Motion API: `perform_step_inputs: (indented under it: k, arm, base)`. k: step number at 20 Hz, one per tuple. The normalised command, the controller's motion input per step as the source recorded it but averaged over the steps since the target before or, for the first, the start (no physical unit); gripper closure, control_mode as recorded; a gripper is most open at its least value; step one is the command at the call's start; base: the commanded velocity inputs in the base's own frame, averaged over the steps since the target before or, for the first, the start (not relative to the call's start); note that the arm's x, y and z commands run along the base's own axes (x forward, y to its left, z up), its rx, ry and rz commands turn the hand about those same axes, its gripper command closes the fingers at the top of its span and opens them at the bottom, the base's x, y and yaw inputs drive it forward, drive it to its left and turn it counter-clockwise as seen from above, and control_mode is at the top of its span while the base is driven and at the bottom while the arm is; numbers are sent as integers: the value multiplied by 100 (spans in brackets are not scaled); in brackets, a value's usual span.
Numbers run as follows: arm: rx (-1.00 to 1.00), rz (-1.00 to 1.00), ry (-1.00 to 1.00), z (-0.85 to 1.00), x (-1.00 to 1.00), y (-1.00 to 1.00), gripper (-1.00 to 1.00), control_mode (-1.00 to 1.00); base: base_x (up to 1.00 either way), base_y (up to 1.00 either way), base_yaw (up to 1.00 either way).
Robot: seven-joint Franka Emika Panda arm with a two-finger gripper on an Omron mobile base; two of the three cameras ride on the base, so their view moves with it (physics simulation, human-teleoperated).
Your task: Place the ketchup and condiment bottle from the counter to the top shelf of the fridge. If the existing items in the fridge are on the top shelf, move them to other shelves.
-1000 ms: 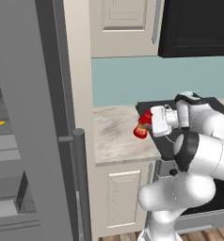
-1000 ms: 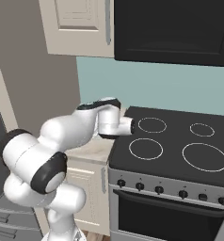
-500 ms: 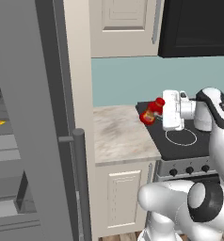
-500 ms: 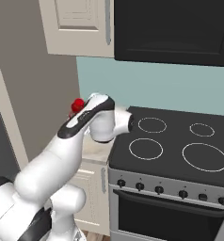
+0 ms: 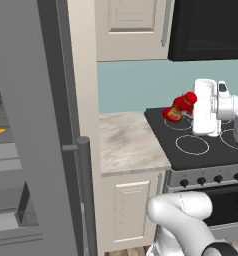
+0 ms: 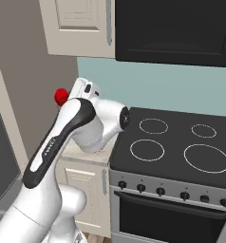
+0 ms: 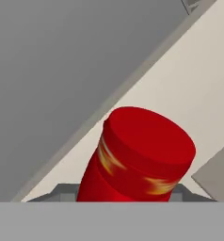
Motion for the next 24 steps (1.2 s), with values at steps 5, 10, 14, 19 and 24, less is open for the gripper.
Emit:
perform_step_inputs:
  k: [5, 10, 14, 19, 24]
  arm:
    - [-23, -2, -2, 66, -95, 14, 100, -100]
    - [-19, 0, 0, 13, -83, 28, 100, -100]
    - [-1, 0, 0, 0, -16, 5, 100, -100]
    - [2, 0, 0, 0, -24, 0, 100, -100]
    - [0, 0, 0, 0, 0, 0, 100, 100]
  base:
    - [0, 0, 0]
    - [0, 0, 0]
    - [0, 0, 0]
    - [0, 0, 0]
    - [-86, -24, 31]
